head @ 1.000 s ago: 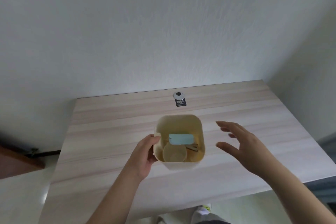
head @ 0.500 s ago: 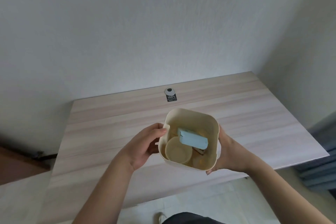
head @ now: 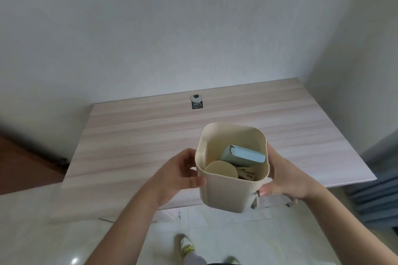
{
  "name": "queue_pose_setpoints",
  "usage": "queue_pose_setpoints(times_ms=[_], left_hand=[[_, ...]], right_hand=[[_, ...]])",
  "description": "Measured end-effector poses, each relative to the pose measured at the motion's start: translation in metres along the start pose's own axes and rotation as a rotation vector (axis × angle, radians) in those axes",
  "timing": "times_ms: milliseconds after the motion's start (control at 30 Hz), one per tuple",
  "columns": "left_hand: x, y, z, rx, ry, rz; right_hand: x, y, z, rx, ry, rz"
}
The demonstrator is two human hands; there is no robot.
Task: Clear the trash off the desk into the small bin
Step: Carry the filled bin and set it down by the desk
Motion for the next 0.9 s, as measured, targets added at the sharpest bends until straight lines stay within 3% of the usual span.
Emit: queue_pose_setpoints(times_ms=[267, 433, 600, 900], left_hand=[[0.017, 0.051, 0.012, -0.156, -0.341, 0.528], [0.032, 0.087, 0.011, -0.247, -0.21, 0.617], [0.063, 0.132, 0.017, -0.241, -0.388, 0.652], [0.164, 0.28, 0.02, -0.188, -0.447, 0.933]], right_hand=[[-0.025, -0.016, -0.006, 0.013, -0.106, -0.006], [-0.064, -0.038, -0.03, 0.058, -0.1, -0.017], [-0.128, -0.058, -0.06, 0.093, -0.072, -0.101], [-0.294, -0.071, -0.117, 0.175, 0.097, -0.302]])
Point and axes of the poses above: each hand's wrist, its own y-axis away from the middle knuckle, its own x-axis out of the back of the hand, z = x × y, the point moved 9 cm from there along -y, towards the middle knuckle, and after that the axes turned 12 degrees about -x, right-handed, at the moved point
